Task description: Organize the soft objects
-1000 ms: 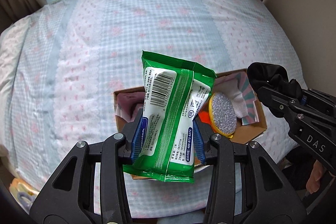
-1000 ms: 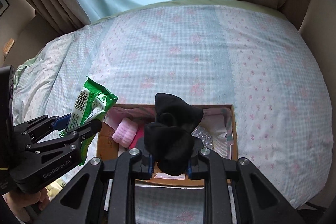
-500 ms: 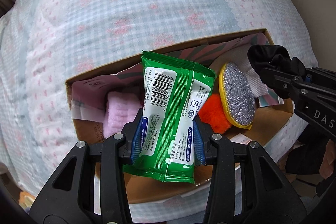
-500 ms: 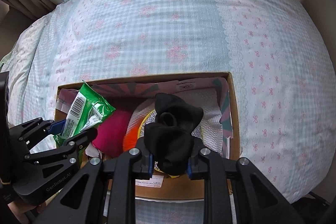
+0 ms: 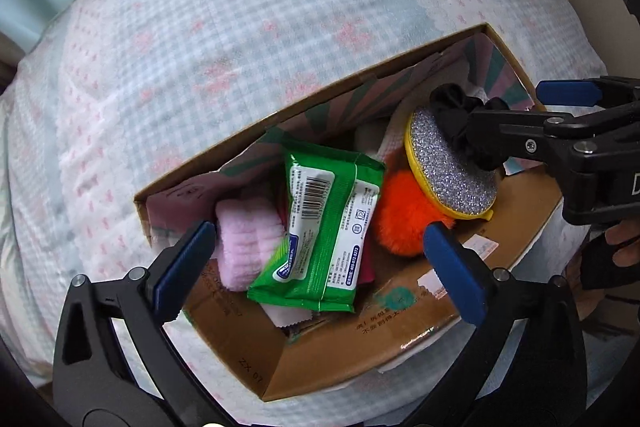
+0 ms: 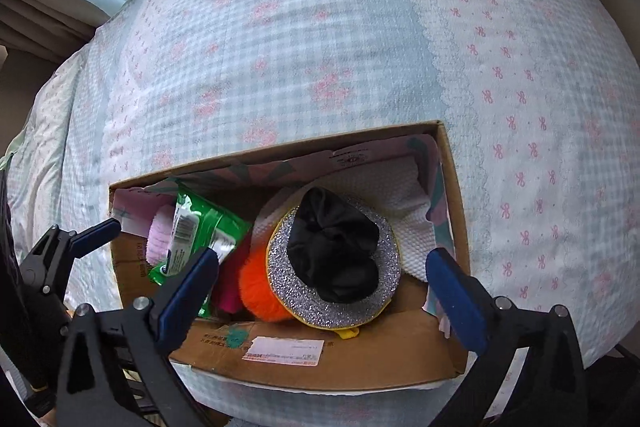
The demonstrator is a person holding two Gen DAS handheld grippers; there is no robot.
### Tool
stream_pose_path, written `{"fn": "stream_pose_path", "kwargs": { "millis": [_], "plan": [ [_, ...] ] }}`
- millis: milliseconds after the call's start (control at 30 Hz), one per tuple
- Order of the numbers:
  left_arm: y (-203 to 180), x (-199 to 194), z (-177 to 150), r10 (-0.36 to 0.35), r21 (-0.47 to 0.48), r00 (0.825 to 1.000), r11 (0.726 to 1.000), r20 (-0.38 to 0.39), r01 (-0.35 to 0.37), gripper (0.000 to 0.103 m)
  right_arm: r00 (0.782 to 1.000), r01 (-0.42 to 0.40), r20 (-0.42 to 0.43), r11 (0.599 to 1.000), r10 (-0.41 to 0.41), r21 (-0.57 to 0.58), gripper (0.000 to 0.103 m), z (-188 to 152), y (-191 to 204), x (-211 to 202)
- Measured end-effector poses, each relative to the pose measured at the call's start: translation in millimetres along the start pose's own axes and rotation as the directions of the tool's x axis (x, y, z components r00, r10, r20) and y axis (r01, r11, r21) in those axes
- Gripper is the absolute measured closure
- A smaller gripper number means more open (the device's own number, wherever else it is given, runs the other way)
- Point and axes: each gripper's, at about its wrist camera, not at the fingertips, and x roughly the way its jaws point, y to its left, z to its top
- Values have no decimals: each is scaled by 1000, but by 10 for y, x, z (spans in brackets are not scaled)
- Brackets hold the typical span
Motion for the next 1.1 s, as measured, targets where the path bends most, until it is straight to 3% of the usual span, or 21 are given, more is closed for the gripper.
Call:
{"fn": "stream_pose_path", "kwargs": {
  "millis": [200,467,633,733,800,967,1100],
  "plan": [
    [-5,-16,-14,-23,8,1000,1000,2,23,0,998,56,9,998,-56,26,0,-61,-31,-62],
    [-93,-215,-33,6,-15,1000,1000,22,-6,0,999,16,35,999,-18,49,0,-120,-80,-216],
    [-191,-578,-49,57,-94,997,994,54,-52,0,998,-32,51,999,31,19,0,-132,-109,-415],
    [-279,-925,-25,115,-176,991,979,64,-102,0,995,-48,85,999,49,-15,0,-136,-151,-737],
    [-355,-1231,-10,126,-235,986,967,108,-98,0,992,-41,113,998,46,-44,0,-135,-203,-1025],
    [-622,-2028,61,181,-338,958,936,221,-99,0,976,-5,215,992,31,-123,0,-158,-352,-1894],
    [-874,-2688,64,234,-406,910,910,342,-82,0,941,60,337,982,3,-177,0,-211,-492,-2607]
  ]
}}
